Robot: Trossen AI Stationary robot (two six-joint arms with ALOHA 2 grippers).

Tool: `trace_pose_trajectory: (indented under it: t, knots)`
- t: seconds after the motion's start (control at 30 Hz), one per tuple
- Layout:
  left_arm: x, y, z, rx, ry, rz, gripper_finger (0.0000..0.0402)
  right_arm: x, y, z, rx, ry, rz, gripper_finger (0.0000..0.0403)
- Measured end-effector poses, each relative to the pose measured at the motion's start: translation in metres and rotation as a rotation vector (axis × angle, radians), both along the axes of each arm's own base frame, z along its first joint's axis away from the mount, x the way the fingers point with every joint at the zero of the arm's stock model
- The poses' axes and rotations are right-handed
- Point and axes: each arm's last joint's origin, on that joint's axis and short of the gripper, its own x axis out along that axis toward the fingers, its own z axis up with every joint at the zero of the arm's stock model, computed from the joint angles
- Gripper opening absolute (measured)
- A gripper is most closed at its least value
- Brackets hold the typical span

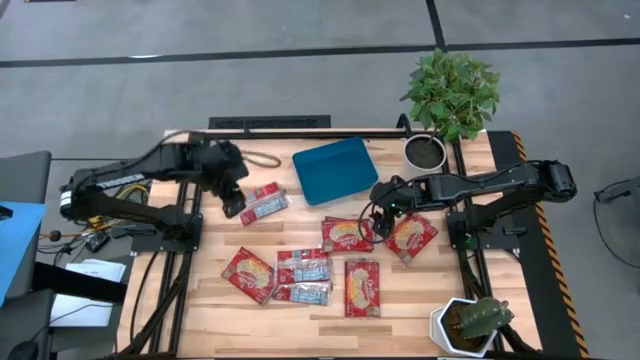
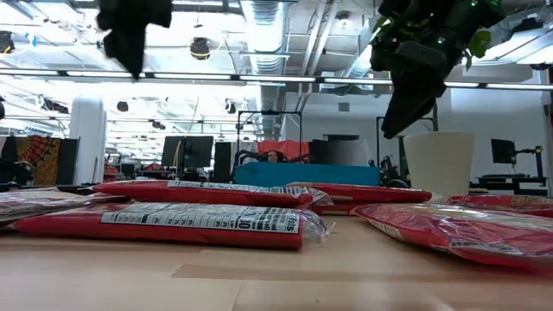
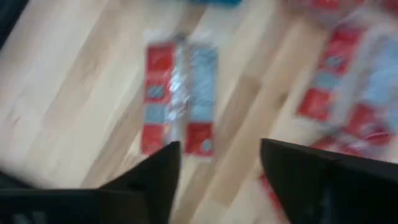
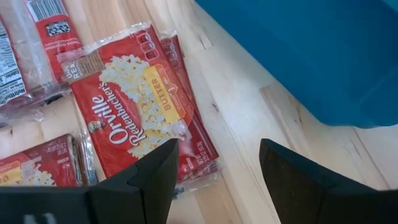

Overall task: Sort popcorn bags into baskets
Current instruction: Put the red popcorn bag into the blue bin

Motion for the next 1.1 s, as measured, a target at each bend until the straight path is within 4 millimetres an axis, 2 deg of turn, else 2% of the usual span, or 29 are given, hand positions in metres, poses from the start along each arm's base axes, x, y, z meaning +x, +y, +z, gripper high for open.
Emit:
trace_pose_trajectory:
  t: [0.13, 0.23, 0.4, 0.6, 0.77, 0.87, 0.93, 1.1]
  knots:
    - [-0.003, -0.001, -0.043, 0.084, -0.042, 0.030, 0.0299, 0.001, 0.000, 0.000, 0.000, -0.008, 0.000, 0.0249]
    - [0.000, 0.001, -0.072, 0.135, -0.111, 0.014, 0.0317, 0.001, 0.000, 0.001, -0.001, -0.012, 0.001, 0.0249]
    - [0.009, 0.003, -0.112, 0.192, -0.197, -0.016, 0.0315, 0.001, -0.001, 0.001, -0.002, -0.011, -0.001, 0.0249]
    - [0.010, 0.005, -0.155, 0.196, -0.115, 0.013, 0.0312, 0.002, -0.001, 0.001, -0.002, -0.023, -0.001, 0.0249]
    - [0.015, 0.006, -0.182, 0.179, -0.002, 0.014, 0.0308, 0.002, -0.001, 0.002, -0.002, -0.028, -0.001, 0.0249]
    - [0.018, 0.007, -0.198, 0.131, 0.080, 0.042, 0.0282, 0.002, -0.001, 0.001, 0.002, -0.030, -0.007, 0.0249]
    - [0.023, 0.008, -0.205, 0.098, 0.090, 0.067, 0.0247, 0.002, -0.001, 0.002, 0.004, -0.031, -0.009, 0.0249]
    - [0.030, 0.008, -0.211, 0.065, 0.054, 0.112, 0.0108, 0.002, -0.001, 0.002, 0.009, -0.032, -0.016, 0.0249]
